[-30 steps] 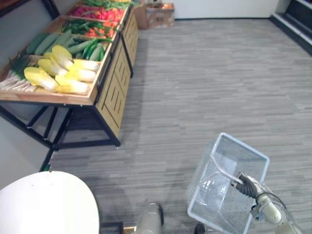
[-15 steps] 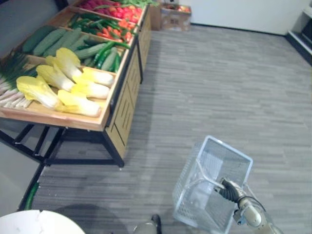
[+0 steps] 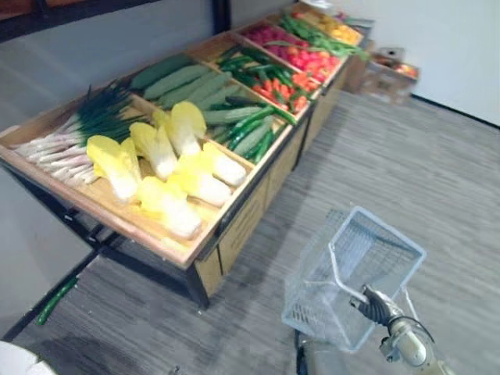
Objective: Pick vegetable in the basket
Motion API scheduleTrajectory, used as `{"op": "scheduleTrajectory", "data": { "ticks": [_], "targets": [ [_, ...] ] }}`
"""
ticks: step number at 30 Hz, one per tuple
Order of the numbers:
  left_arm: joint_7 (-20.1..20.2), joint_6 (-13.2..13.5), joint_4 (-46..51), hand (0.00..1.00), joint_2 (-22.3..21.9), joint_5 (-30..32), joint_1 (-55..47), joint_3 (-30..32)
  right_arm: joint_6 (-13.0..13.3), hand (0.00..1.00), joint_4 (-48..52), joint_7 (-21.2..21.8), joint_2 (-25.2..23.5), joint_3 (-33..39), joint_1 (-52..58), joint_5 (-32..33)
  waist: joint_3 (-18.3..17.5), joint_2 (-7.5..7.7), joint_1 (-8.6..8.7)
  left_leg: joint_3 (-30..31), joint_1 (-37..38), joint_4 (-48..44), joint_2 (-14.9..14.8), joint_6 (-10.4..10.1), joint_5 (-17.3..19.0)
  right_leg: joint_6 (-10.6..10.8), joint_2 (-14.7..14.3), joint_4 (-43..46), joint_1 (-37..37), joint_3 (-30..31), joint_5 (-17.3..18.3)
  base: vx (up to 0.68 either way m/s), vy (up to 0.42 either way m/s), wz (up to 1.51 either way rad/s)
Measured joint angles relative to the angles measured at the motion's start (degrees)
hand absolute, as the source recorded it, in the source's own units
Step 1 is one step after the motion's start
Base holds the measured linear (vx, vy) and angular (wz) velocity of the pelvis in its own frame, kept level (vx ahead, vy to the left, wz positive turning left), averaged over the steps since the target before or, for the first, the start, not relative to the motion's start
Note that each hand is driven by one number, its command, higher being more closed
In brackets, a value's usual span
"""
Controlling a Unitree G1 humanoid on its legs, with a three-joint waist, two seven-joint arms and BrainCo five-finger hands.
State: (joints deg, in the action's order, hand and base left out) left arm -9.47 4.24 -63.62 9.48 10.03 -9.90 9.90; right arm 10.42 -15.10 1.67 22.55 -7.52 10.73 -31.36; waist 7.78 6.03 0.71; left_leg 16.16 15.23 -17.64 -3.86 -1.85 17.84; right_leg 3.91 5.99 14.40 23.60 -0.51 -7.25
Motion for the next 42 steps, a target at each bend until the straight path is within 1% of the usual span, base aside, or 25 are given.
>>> {"op": "scheduleTrajectory", "data": {
  "ticks": [1, 3, 4, 7, 8, 9, 10, 11, 12, 14, 15, 17, 18, 20, 22, 29, 31, 32, 34, 36, 37, 38, 39, 40, 42],
  "targets": [
    [0.06, 0.16, -0.45, 0.00, -0.25, -0.22, 0.14, 0.59, -0.12, 1.00, 0.16, -0.03, 0.00, 0.52, -0.50, -0.01, 0.20, 0.04, 0.14, 1.06, -0.13, -0.22, 0.05, 0.26, -1.83, -0.85, 0.42, 4.14, 1.19, -0.50, 2.33, 0.58, -0.336, 0.78],
    [-0.02, -0.06, -2.38, 0.00, -1.09, -0.99, 0.05, 5.06, -0.21, 1.00, 1.01, 0.15, 0.60, 2.61, -0.51, 0.04, -0.04, -0.67, 0.82, 4.99, 0.73, -0.41, -1.77, 0.17, -8.90, -2.48, 1.17, 15.95, 2.90, -2.37, 8.16, 0.57, -0.302, 0.89],
    [-0.10, -0.25, -2.51, 0.00, -1.24, -1.24, 0.03, 6.34, -0.19, 1.00, 1.19, 0.22, 0.95, 2.53, -0.40, 0.14, -0.17, -0.77, 0.68, 5.21, 0.52, -0.93, -2.31, 0.49, -10.80, -3.21, 1.12, 17.04, 2.67, -3.32, 8.73, 0.53, -0.266, 0.76],
    [-0.85, -1.36, -2.78, 0.00, -2.95, -5.51, -0.30, 10.87, -0.10, 1.00, 1.21, 0.92, 1.35, 1.78, -0.71, 0.33, -0.76, -1.34, 0.86, 5.52, -4.61, -7.11, -4.01, 0.36, -21.38, -4.80, 1.05, 15.12, -1.11, -8.78, 10.79, 0.50, -0.249, 0.68],
    [-0.91, -2.27, -3.01, 0.00, -3.34, -5.61, -0.19, 10.88, -0.08, 1.00, 1.17, 1.46, 1.44, 1.27, -0.10, 0.38, -0.75, -1.34, 0.89, 1.99, -7.98, -11.14, -4.66, -0.04, -28.97, -5.37, 1.31, 11.71, -4.54, -10.94, 11.75, 0.52, -0.235, 0.76],
    [-1.34, -2.40, -2.87, 0.00, -3.25, -6.88, -0.33, 10.70, -0.10, 1.00, 1.14, 1.44, 1.73, 0.66, 1.03, 0.58, -0.74, -1.16, 0.59, -4.27, -10.69, -15.19, -7.09, -1.58, -34.42, -6.01, 1.68, 7.20, -9.33, -12.60, 12.45, 0.49, -0.225, 0.82],
    [-1.48, -2.32, -2.86, 0.00, -3.36, -7.23, -0.24, 10.76, -0.20, 1.00, 1.07, 1.44, 1.84, 0.59, 1.36, 0.72, -0.69, -1.14, 0.63, -7.86, -12.63, -18.27, -8.15, -1.76, -31.17, -6.07, 1.90, 5.52, -11.23, -13.31, 12.71, 0.34, -0.156, 0.84],
    [-1.62, -2.18, -2.15, 0.00, -3.47, -7.65, -0.22, 10.80, -0.50, 1.00, 1.04, 1.41, 1.87, 0.75, 2.13, 0.87, -0.66, -1.43, 0.63, -14.17, -16.42, -23.52, -9.92, -1.91, -22.59, -6.09, 2.23, 3.09, -14.40, -15.17, 12.73, 0.27, -0.114, 0.87],
    [-1.58, -2.22, -1.66, 0.00, -3.23, -7.63, -0.02, 10.61, -0.52, 1.00, 1.04, 1.35, 1.89, 1.03, 2.87, 1.03, -0.36, -0.95, 0.60, -19.04, -18.96, -25.18, -10.31, -1.12, -16.97, -6.04, 2.83, 0.79, -17.84, -16.90, 12.77, 0.25, -0.084, 0.87],
    [-1.58, -2.27, -0.89, 0.00, -3.31, -7.07, 0.13, 9.40, -0.52, 1.00, 1.00, 1.30, 1.85, 1.87, 3.76, 1.13, -0.13, -1.34, 0.65, -23.22, -21.48, -24.29, -9.04, -1.85, -11.21, -5.57, 3.82, -1.13, -21.45, -18.89, 13.06, 0.15, 0.009, 0.73],
    [-1.59, -2.32, -0.30, 0.00, -3.56, -6.62, 0.05, 7.78, -0.53, 1.00, 0.91, 1.24, 1.84, 2.44, 4.32, 1.13, 0.09, -2.42, 0.44, -27.34, -23.33, -19.14, -7.71, -2.62, -9.31, -4.50, 4.21, -1.45, -23.37, -20.32, 13.73, 0.10, 0.060, 0.57],
    [-1.59, -2.34, -0.26, 0.00, -4.07, -6.43, -0.37, 7.18, -0.48, 1.00, 1.39, 1.09, 2.18, 2.57, 4.99, 1.13, -0.10, -4.88, 0.37, -31.19, -24.39, -9.31, -7.35, -2.47, -14.46, -2.50, 2.91, -1.27, -24.31, -21.41, 15.11, 0.09, 0.084, 0.38],
    [-1.58, -2.36, -0.27, 0.00, -3.66, -6.40, -0.41, 7.28, -0.50, 1.00, 1.11, 0.98, 1.16, 2.40, 5.18, 1.11, -0.38, -5.10, 0.26, -32.45, -23.19, -7.25, -7.20, -2.29, -12.95, -1.36, 2.64, -1.66, -24.83, -21.13, 16.19, 0.09, 0.069, 0.51],
    [-1.52, -2.25, -0.10, 0.00, -3.85, -6.37, -0.41, 7.48, -0.09, 1.00, 1.00, 0.90, 0.55, 2.18, 6.52, 1.06, -0.54, -4.82, 0.50, -32.28, -19.02, 4.76, -4.65, -2.33, -12.93, -0.58, 2.89, -3.77, -24.12, -21.21, 15.76, 0.04, 0.101, 0.49],
    [-1.49, -2.49, -0.99, 0.00, -3.54, -6.26, -0.79, 8.98, -0.22, 1.00, -0.13, 0.32, -1.03, 2.33, 6.50, 0.78, -0.70, -4.40, 0.40, -32.48, -17.45, 11.08, -3.80, -2.13, -13.98, -0.43, 2.55, -3.71, -23.05, -21.70, 15.64, -0.01, 0.097, 0.19],
    [-1.55, -3.17, -1.35, 0.00, -2.62, -5.20, -0.71, 10.81, 0.25, 1.00, -6.53, -0.66, -3.86, 2.53, 6.60, 0.16, -0.86, -3.81, 0.71, -32.84, -13.66, 20.42, -2.76, -2.53, -18.91, -0.36, 2.21, -3.11, -22.55, -21.03, 15.50, -0.02, -0.015, -0.02],
    [-1.57, -3.12, -1.34, 0.00, -2.52, -5.33, -0.45, 11.08, -0.19, 1.00, -8.67, -1.14, -4.44, 2.56, 6.43, 0.19, -0.64, -3.40, 0.65, -33.04, -12.94, 21.72, -2.80, -2.57, -19.40, -0.81, 2.23, -1.22, -21.57, -20.51, 15.85, -0.03, -0.023, -0.10],
    [-1.58, -3.12, -1.34, 0.00, -2.49, -5.38, -0.28, 11.39, -0.56, 1.00, -10.05, -1.39, -5.03, 2.55, 5.98, 0.20, -0.17, -2.66, 0.68, -33.09, -12.85, 21.75, -3.03, -2.84, -18.99, -0.64, 2.54, 1.51, -20.35, -19.69, 16.08, -0.05, -0.032, -0.08],
    [-1.63, -3.03, -1.28, 0.00, -2.16, -5.43, 0.09, 11.41, -1.19, 1.00, -11.82, -1.41, -5.67, 2.27, 5.41, 0.16, 0.24, -2.22, 0.66, -32.80, -12.72, 21.42, -3.78, -2.71, -18.37, -0.39, 2.98, 10.72, -16.43, -15.88, 16.07, -0.06, -0.034, 0.08],
    [-1.76, -2.81, -1.25, 0.00, -0.33, -5.44, 0.15, 13.29, -1.47, 1.00, -11.84, -1.40, -6.10, 1.41, 6.83, 0.33, 0.93, -0.30, 0.65, -30.39, -11.11, 21.43, -4.10, -2.62, -18.57, 0.77, 1.86, 19.26, -13.98, -6.06, 15.31, -0.04, -0.060, 0.48],
    [-1.88, -2.78, -1.15, 0.00, 0.05, -5.43, 0.09, 13.96, -1.51, 1.00, -11.82, -1.37, -6.11, 1.41, 7.36, 0.33, 0.67, 0.09, 0.59, -29.79, -10.92, 21.45, -4.58, -2.27, -18.95, 1.06, 1.27, 20.21, -13.73, -4.59, 15.12, 0.00, -0.128, 0.59],
    [-2.31, -2.73, -0.46, 0.00, 0.12, -5.43, -0.02, 14.73, -1.58, 1.00, -11.51, -1.33, -6.07, 1.48, 7.76, 0.31, 0.39, 0.50, 0.57, -29.24, -11.22, 21.35, -5.49, -2.04, -19.37, -1.21, 1.62, 22.93, -13.49, -3.45, 17.03, -0.01, -0.122, 0.43],
    [-2.68, -2.69, 0.02, 0.00, 0.20, -5.43, -0.03, 14.68, -1.57, 1.00, -11.39, -1.36, -5.93, 1.66, 7.77, 0.31, 0.36, 0.64, 0.56, -28.86, -11.59, 21.22, -5.57, -2.05, -19.42, -2.32, 2.84, 24.42, -12.99, -3.11, 17.77, -0.06, -0.178, 0.59],
    [-3.16, -2.21, 0.92, 0.00, 0.45, -5.44, 0.03, 14.64, -1.55, 1.00, -11.27, -1.34, -5.69, 1.89, 7.52, 0.18, 0.18, 0.78, 0.46, -26.98, -13.17, 20.09, -5.92, -2.54, -19.10, -2.71, 6.27, 25.55, -12.39, -0.28, 18.00, -0.06, -0.152, 0.42],
    [-3.58, -1.85, 1.42, 0.00, 0.97, -5.58, -0.06, 14.56, -1.37, 1.00, -11.19, -1.28, -5.70, 1.77, 7.37, 0.14, -0.59, 0.80, 0.10, -25.52, -15.45, 18.69, -7.00, -3.78, -18.99, -1.91, 8.07, 23.94, -12.00, 5.00, 17.48, -0.02, -0.251, 0.35]
  ]
}}
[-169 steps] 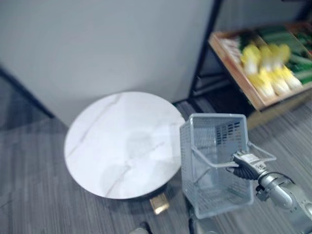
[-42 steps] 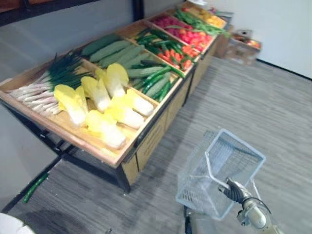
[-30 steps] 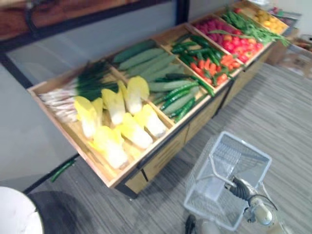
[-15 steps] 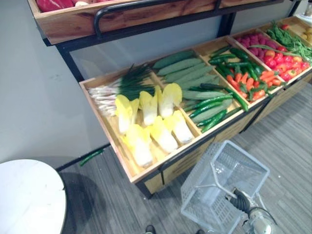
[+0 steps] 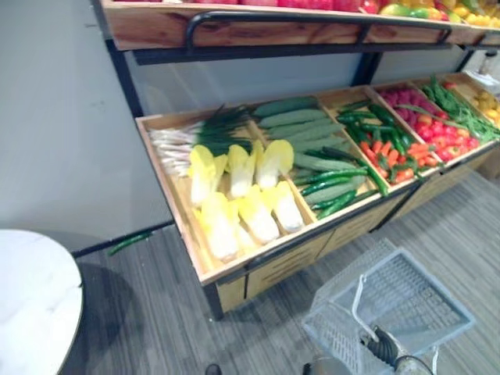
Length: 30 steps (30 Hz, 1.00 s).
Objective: Pick vegetable in the basket
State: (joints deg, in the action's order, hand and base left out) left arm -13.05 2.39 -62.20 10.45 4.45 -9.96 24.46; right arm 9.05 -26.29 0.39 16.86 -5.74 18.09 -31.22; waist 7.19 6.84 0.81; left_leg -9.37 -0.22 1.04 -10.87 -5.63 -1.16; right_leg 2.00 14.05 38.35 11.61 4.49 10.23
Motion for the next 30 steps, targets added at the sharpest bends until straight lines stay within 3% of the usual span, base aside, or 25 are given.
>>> {"op": "scheduleTrajectory", "data": {
  "ticks": [2, 3, 4, 5, 6, 8, 9, 11, 13, 14, 16, 17, 18, 21, 22, 23, 27, 30],
  "targets": [
    [-0.55, 0.18, 0.81, 0.00, 1.71, -2.21, -0.29, -0.63, 0.90, 1.00, 0.90, 0.01, 0.00, -0.88, -0.02, 0.05, -2.00, 0.99, -0.11, 2.75, -4.37, -1.61, -2.06, -2.81, -1.17, 3.79, 0.44, -7.14, -1.01, 8.15, -2.33, 0.01, -0.498, 0.37],
    [-0.56, 0.23, 0.76, 0.00, 2.26, -2.21, -0.19, -0.77, 1.08, 1.00, 0.98, 0.02, -0.02, -1.27, -0.05, 0.05, -2.26, 1.39, -0.07, 3.78, -5.07, -1.54, -2.43, -3.90, -1.80, 7.20, 0.24, -9.54, -2.05, 9.46, -1.40, 0.02, -0.424, 0.46],
    [-0.56, 0.22, 0.66, 0.00, 2.96, -2.26, 0.17, -1.04, 1.06, 1.00, 0.96, 0.01, 0.05, -1.48, -0.22, 0.06, -2.80, 1.90, -0.06, 5.07, -5.67, -0.75, -3.21, -5.11, -3.18, 10.90, -0.78, -11.67, -4.04, 8.40, 1.73, 0.00, -0.437, 0.27],
    [-0.45, 0.27, 0.47, 0.00, 2.11, -2.75, 0.61, -1.08, 0.87, 1.00, 0.73, -0.04, 0.39, -1.65, -1.20, 0.06, -2.58, 1.33, -1.05, 5.08, -5.72, 0.18, -5.15, -5.78, -5.72, 11.78, -2.13, -12.42, -4.12, 6.45, 5.34, -0.05, -0.524, 0.11],
    [-0.46, 0.21, -0.07, 0.00, 0.46, -4.35, 0.73, -1.00, 0.71, 1.00, 0.44, -0.20, 1.04, -2.42, -2.33, 0.06, -2.20, 0.31, -1.85, 5.06, -5.71, 0.19, -6.95, -5.64, -7.61, 11.42, -3.57, -12.83, -4.88, 4.68, 7.98, -0.11, -0.564, -0.04],
    [-0.40, 0.18, -1.06, 0.00, -2.16, -6.01, 0.62, -1.01, 0.67, 1.00, -0.95, -0.24, 2.35, -3.93, -3.46, 0.28, -1.93, -2.01, -2.01, 5.31, -5.82, 0.19, -9.81, -4.53, -11.58, 9.98, -6.48, -12.82, -6.00, 2.43, 9.08, -0.17, -0.415, 0.30],
    [-0.36, 0.17, -1.14, 0.00, -2.92, -7.75, 0.62, -1.01, 0.69, 1.00, -1.27, -0.26, 2.42, -4.19, -3.11, 0.34, -1.98, -2.09, -2.15, 5.42, -7.11, 0.21, -9.85, -2.03, -16.00, 8.47, -6.84, -12.17, -6.35, 0.40, 9.85, -0.18, -0.303, 0.60],
    [-0.35, 0.14, -1.11, 0.00, -3.60, -9.77, 1.43, -1.22, 0.72, 1.00, -1.38, -0.29, 2.66, -3.89, -2.25, 0.71, -1.30, -1.46, -1.38, 4.91, -9.49, -1.06, -9.58, 0.68, -20.05, 6.32, -6.25, -12.06, -7.20, -3.41, 10.84, -0.20, -0.241, 0.84],
    [-0.72, -0.06, -1.09, 0.00, -3.55, -11.89, 1.13, -1.65, 0.55, 1.00, -1.55, -0.64, 2.66, -3.30, -1.03, 0.86, -1.30, -1.69, -1.39, 2.70, -10.60, -9.03, -6.85, 0.74, -11.37, 5.61, -5.24, -12.18, -8.59, -5.76, 11.05, -0.13, -0.108, 0.67],
    [-1.51, -0.06, 0.11, 0.00, -3.53, -13.13, 1.14, -1.77, 0.57, 1.00, -1.55, -0.94, 2.63, -2.36, -0.24, 0.85, -1.24, -1.85, -1.32, 0.28, -10.44, -13.15, -5.05, -0.75, -5.17, 5.58, -4.45, -12.34, -8.79, -6.36, 10.90, -0.09, -0.021, 0.42],
    [-4.32, 0.08, 7.86, 0.00, -3.87, -15.30, 1.19, -1.77, 0.57, 1.00, -1.54, -1.31, 2.28, -1.27, 1.15, 0.81, -1.21, -1.92, -1.06, -1.68, -10.45, -18.60, -2.19, -1.73, 3.40, 6.09, -3.26, -13.90, -8.72, -7.23, 9.41, -0.06, 0.057, 0.30],
    [-5.81, 0.44, 12.72, 0.00, -4.29, -16.37, 1.19, -1.85, 0.58, 1.00, -1.52, -1.33, 2.28, -0.91, 1.66, 0.81, -1.21, -2.01, -1.20, -1.51, -10.29, -19.18, -1.12, -1.65, 5.40, 6.63, -3.00, -14.74, -8.73, -7.27, 8.71, -0.01, 0.104, 0.10],
    [-7.21, 1.55, 18.05, 0.00, -4.74, -17.78, 1.27, -2.07, 0.54, 1.00, -1.53, -1.40, 2.14, -0.57, 1.92, 0.80, -1.06, -2.43, -1.14, -1.38, -10.07, -18.06, -0.26, -1.40, 5.20, 6.96, -2.72, -15.60, -9.05, -6.99, 8.14, -0.06, 0.176, 0.02],
    [-11.98, 4.50, 37.02, 0.00, -8.17, -19.34, 1.20, -2.24, 0.78, 1.00, -1.51, -1.46, 0.64, 2.22, 3.76, -0.15, -1.16, -1.79, -0.98, -2.43, -8.25, -12.04, 2.33, -0.95, 2.89, 7.62, -0.77, -20.50, -10.36, -6.56, 5.23, -0.04, 0.132, 0.05],
    [-14.34, 5.72, 47.27, 0.00, -9.81, -19.15, 1.47, -2.87, 0.97, 1.00, -1.50, -2.04, -0.39, 4.08, 4.59, -0.31, -1.22, -1.66, -0.09, -2.38, -6.83, -8.11, 3.59, -0.79, 0.80, 7.45, -0.07, -22.90, -11.45, -7.06, 3.87, 0.00, 0.078, 0.18],
    [-14.89, 6.04, 50.94, 0.00, -10.40, -18.32, 1.61, -3.33, 0.97, 1.00, -1.59, -2.31, -0.57, 4.57, 4.72, -0.33, -1.25, -1.72, 0.42, -2.27, -6.36, -6.50, 4.06, -0.62, -0.16, 7.50, 0.09, -23.64, -11.67, -7.29, 3.47, 0.00, 0.075, 0.23],
    [-17.90, 6.22, 66.64, 0.00, -12.77, -8.37, 5.53, -5.62, 1.10, 1.00, -2.00, -2.73, -1.63, 8.25, 5.88, -0.23, -1.13, -3.13, 1.94, -1.30, -3.75, 2.58, 5.00, -0.40, -5.92, 8.50, -0.58, -26.66, -12.23, -8.81, 1.13, 0.00, 0.021, 0.16],
    [-20.93, 5.57, 71.35, 0.00, -12.64, -1.94, 7.43, -6.10, 1.24, 1.00, -2.98, -2.33, -1.66, 7.83, 5.80, -0.21, -1.26, -3.30, 2.04, -2.70, -1.14, 4.48, 3.63, -0.28, -7.00, 8.29, -2.10, -27.31, -13.25, -7.56, 0.73, 0.03, -0.059, -0.22]
  ]
}}
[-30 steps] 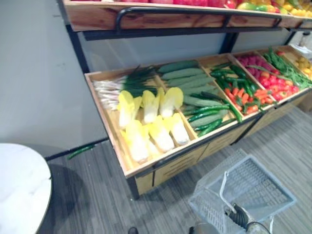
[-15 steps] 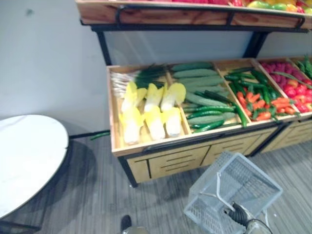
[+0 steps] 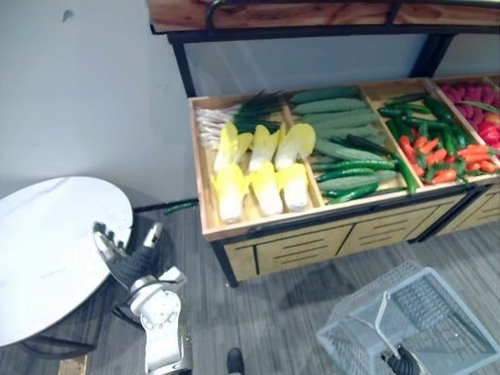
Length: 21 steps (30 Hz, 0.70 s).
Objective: Pick vegetable in the basket
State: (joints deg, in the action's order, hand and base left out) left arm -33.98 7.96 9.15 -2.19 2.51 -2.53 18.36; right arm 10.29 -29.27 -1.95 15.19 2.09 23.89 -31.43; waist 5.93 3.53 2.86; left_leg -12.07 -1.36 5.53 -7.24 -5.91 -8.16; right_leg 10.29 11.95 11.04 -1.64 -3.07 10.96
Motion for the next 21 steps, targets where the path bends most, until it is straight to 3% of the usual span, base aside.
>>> {"op": "scheduleTrajectory", "data": {
  "ticks": [6, 9, 18, 21],
  "targets": [
    [-3.59, -1.18, 4.70, 0.00, 0.18, 3.04, 2.70, -0.13, 0.69, 1.00, 1.65, 1.27, 0.06, -0.19, 0.12, -0.01, -0.17, -0.28, 0.41, -2.88, 0.45, 0.01, -2.51, -0.29, -0.02, -1.01, -2.49, -2.33, 0.30, 2.54, -2.35, 0.01, -0.050, -0.29],
    [-3.50, -3.19, 4.54, 0.00, 0.22, 4.46, 2.80, -0.88, 1.43, 1.00, 1.83, 1.58, 0.13, -0.38, 0.42, -0.05, -0.19, -0.27, 1.09, -3.58, 0.60, 0.28, -2.89, -0.99, 0.45, -0.72, -2.82, -3.01, 0.60, 3.54, -2.71, -0.04, -0.014, -0.17],
    [-2.59, -6.07, -9.39, 0.00, 4.46, 5.44, 9.12, -1.70, 2.02, 1.00, 4.24, 2.59, 1.88, -3.01, 0.41, 0.00, -0.29, -0.38, 1.90, -8.55, 1.44, 0.32, -4.67, -1.74, 0.53, -0.82, -4.51, -4.18, 3.05, 8.46, -4.56, -0.03, -0.015, -0.31],
    [-2.80, -6.44, -14.70, 0.00, 5.69, 4.51, 12.00, 0.35, 2.25, 1.00, 5.40, 2.77, 2.17, -3.71, -0.12, 0.03, -0.18, -0.28, 3.26, -10.46, 0.89, 0.31, -4.98, -1.87, 0.62, -0.70, -4.85, -4.29, 4.87, 10.15, -5.26, -0.01, -0.007, -0.33]
  ]
}}
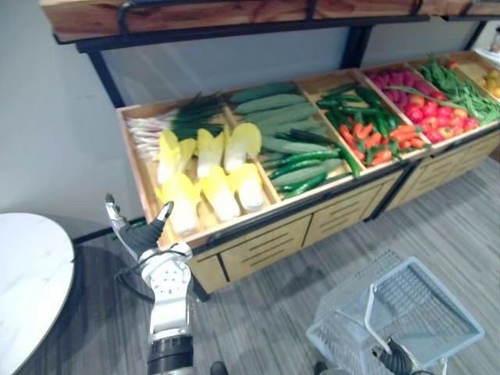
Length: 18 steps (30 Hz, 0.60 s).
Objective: Pick vegetable in the basket
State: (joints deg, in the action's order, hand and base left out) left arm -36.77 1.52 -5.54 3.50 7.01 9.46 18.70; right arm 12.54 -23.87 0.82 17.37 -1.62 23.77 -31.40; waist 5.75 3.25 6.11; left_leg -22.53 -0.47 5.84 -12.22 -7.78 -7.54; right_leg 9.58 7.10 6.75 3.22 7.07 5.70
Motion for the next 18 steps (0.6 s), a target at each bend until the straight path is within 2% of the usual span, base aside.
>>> {"op": "scheduleTrajectory", "data": {
  "ticks": [2, 6, 8, 12, 15, 18],
  "targets": [
    [-0.38, -0.40, -3.26, 0.00, 1.94, -0.15, 1.56, 1.17, 0.03, 1.00, 0.96, 0.21, 0.44, -0.90, -0.13, 0.14, 0.10, 0.13, 0.31, -1.33, -0.51, -0.02, -0.33, -0.04, 0.00, -0.07, -0.41, -0.18, 1.48, 1.52, -0.70, 0.00, -0.011, -0.37],
    [-1.59, -0.99, -11.82, 0.00, 6.45, -2.31, 7.12, 4.56, 0.28, 1.00, 1.55, 0.69, 0.78, -2.80, -2.07, 0.40, 1.05, 1.43, 1.53, -3.52, -1.42, -0.18, -1.01, -0.15, -0.24, -0.15, -1.27, -0.57, 3.82, 3.68, -1.84, 0.01, -0.016, -0.28],
    [-1.77, -0.99, -15.73, 0.00, 7.96, -3.05, 9.13, 5.63, 0.43, 1.00, 1.74, 0.67, 0.94, -3.25, -2.74, 0.43, 1.56, 1.80, 1.58, -4.49, -1.64, -0.30, -1.07, 0.00, -0.37, -0.14, -1.45, -0.64, 4.71, 4.77, -2.17, 0.02, -0.007, -0.26],
    [-1.61, -0.94, -23.57, 0.00, 10.17, -11.65, 12.92, 8.41, 0.63, 1.00, 1.73, 0.71, 1.05, -3.46, -3.26, 0.44, 1.88, 1.89, 1.99, -4.94, -2.42, -0.32, -1.08, 0.06, -0.42, -0.06, -1.58, -0.68, 5.74, 5.60, -2.41, 0.04, -0.012, -0.12],
    [-1.44, -0.96, -28.65, 0.00, 12.80, -15.51, 14.65, 10.50, 0.69, 1.00, 1.73, 0.76, 2.20, -4.06, -4.13, 0.47, 2.38, 2.15, 2.80, -4.94, -2.41, -0.32, -1.09, 0.06, -0.42, -0.05, -1.64, -0.67, 6.06, 6.01, -2.43, 0.03, -0.011, -0.07],
    [-0.92, -0.95, -33.66, 0.00, 15.90, -17.39, 17.62, 11.01, 0.71, 1.00, 1.74, 0.85, 3.03, -4.81, -4.97, 0.52, 3.22, 2.40, 2.74, -5.14, -2.68, -0.32, -1.21, 0.03, -0.39, -0.19, -1.82, -0.77, 6.69, 6.28, -2.84, -0.01, -0.006, -0.07]
  ]
}}
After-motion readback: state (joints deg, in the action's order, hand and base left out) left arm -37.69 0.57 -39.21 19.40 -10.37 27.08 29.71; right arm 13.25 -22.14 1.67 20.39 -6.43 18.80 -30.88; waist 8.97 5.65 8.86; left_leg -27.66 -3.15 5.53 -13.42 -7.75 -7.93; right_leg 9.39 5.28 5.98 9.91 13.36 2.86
